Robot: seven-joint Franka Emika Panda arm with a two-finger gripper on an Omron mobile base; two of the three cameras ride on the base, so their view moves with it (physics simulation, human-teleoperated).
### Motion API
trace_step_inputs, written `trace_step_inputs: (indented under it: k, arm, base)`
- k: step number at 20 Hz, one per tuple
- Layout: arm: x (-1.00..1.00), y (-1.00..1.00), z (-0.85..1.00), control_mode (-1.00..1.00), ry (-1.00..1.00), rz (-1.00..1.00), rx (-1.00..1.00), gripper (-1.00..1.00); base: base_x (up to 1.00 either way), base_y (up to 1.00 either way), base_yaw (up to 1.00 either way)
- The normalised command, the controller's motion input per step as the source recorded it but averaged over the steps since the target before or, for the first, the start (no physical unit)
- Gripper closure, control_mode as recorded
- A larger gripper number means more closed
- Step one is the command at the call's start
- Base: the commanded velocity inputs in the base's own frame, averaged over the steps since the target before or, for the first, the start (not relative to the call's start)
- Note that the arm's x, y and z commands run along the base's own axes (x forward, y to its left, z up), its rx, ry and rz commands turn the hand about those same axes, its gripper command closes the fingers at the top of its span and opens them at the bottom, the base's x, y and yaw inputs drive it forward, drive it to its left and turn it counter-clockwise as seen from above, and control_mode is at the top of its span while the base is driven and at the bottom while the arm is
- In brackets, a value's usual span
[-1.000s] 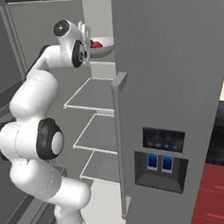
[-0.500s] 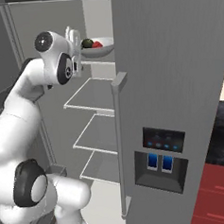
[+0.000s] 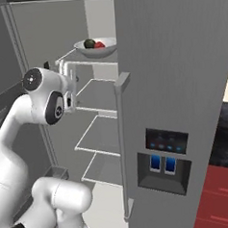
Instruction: Place the bowl with the squash and bell pepper on the top shelf of the fridge. Place the bowl with the steak and chicken drumstick on the second highest shelf of the fridge.
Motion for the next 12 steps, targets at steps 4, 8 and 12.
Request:
trace_step_inputs:
  k: [4,8,12]
  arm:
    - [0.00,0.00,0.00,1.00,0.00,0.00,0.00,-1.00]
    - [0.00,0.00,0.00,1.00,0.00,0.00,0.00,-1.00]
    - [0.00,0.00,0.00,1.00,0.00,0.00,0.00,-1.00]
  base:
    - [-1.00,-0.05,-0.23]
    - [-0.93,-0.08,-0.64]
    - [-0.29,-0.66,-0.68]
